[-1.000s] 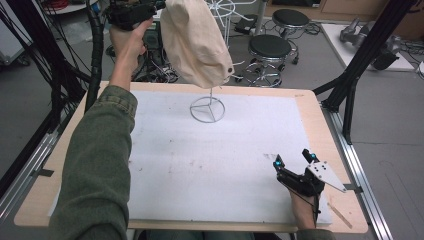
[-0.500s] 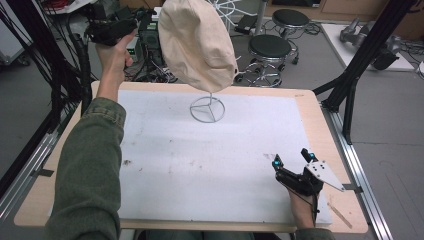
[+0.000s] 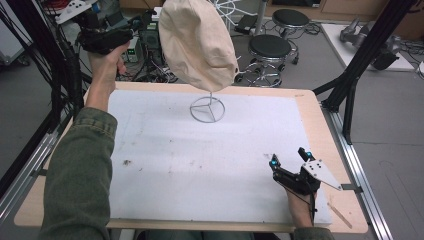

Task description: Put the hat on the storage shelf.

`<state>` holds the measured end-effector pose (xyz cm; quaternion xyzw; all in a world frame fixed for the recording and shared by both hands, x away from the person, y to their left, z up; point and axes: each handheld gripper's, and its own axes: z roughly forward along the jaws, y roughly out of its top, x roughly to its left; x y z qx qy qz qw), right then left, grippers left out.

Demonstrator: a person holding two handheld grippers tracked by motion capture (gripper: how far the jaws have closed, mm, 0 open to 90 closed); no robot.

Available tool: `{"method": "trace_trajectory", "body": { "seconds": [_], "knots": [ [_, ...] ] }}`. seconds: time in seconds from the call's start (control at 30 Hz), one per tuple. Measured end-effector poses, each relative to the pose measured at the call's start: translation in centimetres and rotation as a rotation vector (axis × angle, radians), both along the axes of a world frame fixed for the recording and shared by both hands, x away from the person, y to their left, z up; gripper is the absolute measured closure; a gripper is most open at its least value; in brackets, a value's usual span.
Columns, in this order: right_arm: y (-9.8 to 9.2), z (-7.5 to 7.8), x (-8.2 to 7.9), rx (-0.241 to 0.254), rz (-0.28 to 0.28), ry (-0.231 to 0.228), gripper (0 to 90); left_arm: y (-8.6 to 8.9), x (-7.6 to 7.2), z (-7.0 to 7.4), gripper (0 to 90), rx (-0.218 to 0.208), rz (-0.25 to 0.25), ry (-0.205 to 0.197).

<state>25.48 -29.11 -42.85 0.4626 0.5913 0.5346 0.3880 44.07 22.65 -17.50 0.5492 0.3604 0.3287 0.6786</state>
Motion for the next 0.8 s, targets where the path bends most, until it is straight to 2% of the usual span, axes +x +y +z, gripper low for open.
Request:
{"method": "trace_trajectory", "body": {
  "seconds": [0.1, 0.33, 0.8],
  "knots": [
    [0.1, 0.0, 0.0, 0.004, -0.003, -0.002, 5.9, 0.4, -0.8, -0.5, 22.6, -0.01, 0.002, -0.005],
    [0.5, 0.1, -0.2, -0.007, 0.005, -0.006, 5.9, 1.4, -3.0, -1.2, 22.0, 0.02, 0.02, -0.02],
    [0.5, 0.0, -0.3, -0.008, -0.008, -0.002, 5.9, 3.3, -7.1, -3.6, 21.9, 0.014, 0.041, -0.049]
  ]
}}
